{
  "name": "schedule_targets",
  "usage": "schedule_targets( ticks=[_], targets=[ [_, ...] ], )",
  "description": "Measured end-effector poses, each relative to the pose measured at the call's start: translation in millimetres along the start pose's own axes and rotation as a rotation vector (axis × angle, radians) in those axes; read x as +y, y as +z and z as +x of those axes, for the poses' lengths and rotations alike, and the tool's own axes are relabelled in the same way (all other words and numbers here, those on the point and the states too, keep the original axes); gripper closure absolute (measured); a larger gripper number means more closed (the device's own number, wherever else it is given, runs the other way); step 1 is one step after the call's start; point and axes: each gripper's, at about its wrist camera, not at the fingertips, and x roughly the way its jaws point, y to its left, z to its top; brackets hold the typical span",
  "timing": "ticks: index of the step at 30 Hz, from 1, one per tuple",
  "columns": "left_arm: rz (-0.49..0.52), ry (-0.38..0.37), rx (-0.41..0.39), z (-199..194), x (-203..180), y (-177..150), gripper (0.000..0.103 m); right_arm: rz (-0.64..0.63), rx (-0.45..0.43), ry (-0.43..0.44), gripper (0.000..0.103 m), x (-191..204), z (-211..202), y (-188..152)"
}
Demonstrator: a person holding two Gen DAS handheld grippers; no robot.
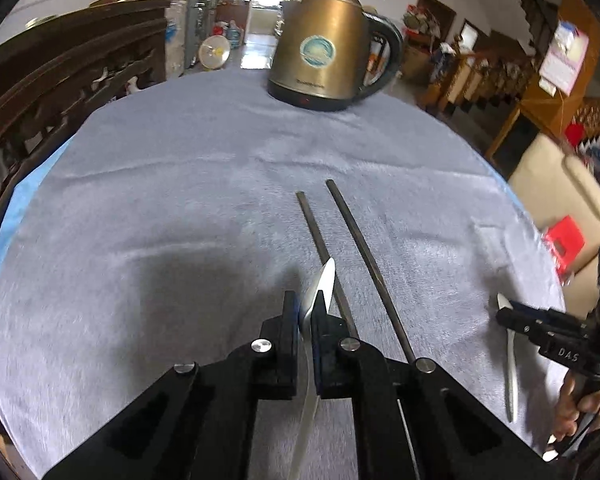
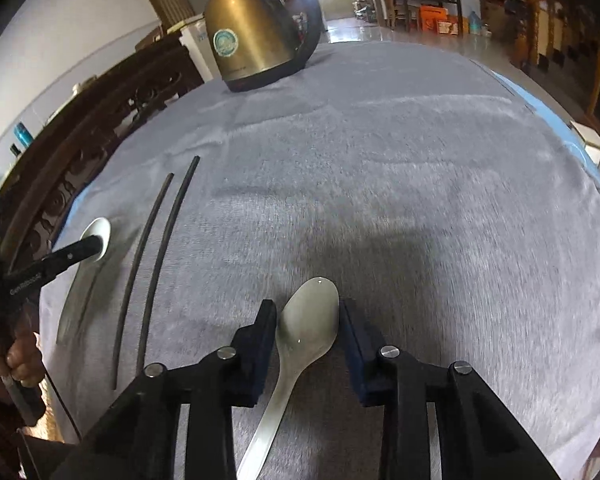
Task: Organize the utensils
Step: 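Lift the held spoons off the cloth with both tools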
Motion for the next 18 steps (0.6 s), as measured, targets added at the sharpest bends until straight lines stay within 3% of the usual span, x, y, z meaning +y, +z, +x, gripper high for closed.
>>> schedule_targets(
  ticks=[8, 12, 18],
  targets=[
    [-0.129, -0.051, -0.065, -26.5, 13.9, -26.2, 0.097, 0.095, -0.094, 0.057, 0.068, -9.0, -25.8, -25.5],
    [-0.225, -0.118, -0.086, -37.2, 20.7, -40.5, 0.097, 0.156, -0.149, 0.083, 0.068, -16.0, -41.3, -39.2],
    [-0.255, -0.135, -0.1, -43.0, 14.6, -58.8, 0.097, 0.213, -0.23, 0.1, 0.068, -20.6, -66.2, -58.1]
  ],
)
